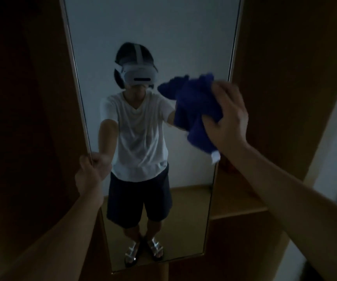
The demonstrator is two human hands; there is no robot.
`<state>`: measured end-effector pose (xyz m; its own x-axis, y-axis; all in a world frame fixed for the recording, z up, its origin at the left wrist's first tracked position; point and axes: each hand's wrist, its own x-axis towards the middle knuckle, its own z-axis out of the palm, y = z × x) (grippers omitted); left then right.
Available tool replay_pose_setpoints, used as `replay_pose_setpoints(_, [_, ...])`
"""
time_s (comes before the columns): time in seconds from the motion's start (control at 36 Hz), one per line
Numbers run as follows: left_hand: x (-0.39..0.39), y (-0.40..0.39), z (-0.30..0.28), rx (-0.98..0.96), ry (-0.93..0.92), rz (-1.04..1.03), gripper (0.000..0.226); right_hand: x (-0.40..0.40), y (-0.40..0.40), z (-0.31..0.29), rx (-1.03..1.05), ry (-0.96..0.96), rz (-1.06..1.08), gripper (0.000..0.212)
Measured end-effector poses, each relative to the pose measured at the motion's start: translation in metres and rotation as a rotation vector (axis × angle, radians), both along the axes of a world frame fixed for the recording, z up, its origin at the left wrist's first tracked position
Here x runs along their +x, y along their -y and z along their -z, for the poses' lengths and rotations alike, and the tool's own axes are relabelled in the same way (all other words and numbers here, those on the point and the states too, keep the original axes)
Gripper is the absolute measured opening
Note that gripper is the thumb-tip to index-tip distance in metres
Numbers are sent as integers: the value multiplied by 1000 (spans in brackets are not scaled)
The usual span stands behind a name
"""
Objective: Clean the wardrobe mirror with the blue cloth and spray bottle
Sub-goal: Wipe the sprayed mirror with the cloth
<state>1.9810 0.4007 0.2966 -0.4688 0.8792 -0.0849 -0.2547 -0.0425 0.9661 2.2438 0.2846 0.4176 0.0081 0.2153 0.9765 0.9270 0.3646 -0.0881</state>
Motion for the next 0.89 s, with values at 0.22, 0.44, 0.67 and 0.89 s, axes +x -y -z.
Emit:
replay_pose_setpoints(0.22, [1, -17, -39, 96, -62, 50, 64, -4, -41, -119, -27, -80, 312, 61])
replay_pose_setpoints(0.44, [6, -21, -28, 191, -57, 90, 76, -29, -71, -49, -45, 137, 255, 70])
replay_pose_setpoints(0.67, [7, -17, -24, 234, -200, -59, 57, -27, -77, 115, -62, 546, 172, 74])
replay_pose_setpoints(0.89, [-8, -17, 90, -56, -362, -42, 67, -1, -63, 242, -323, 613, 146, 61])
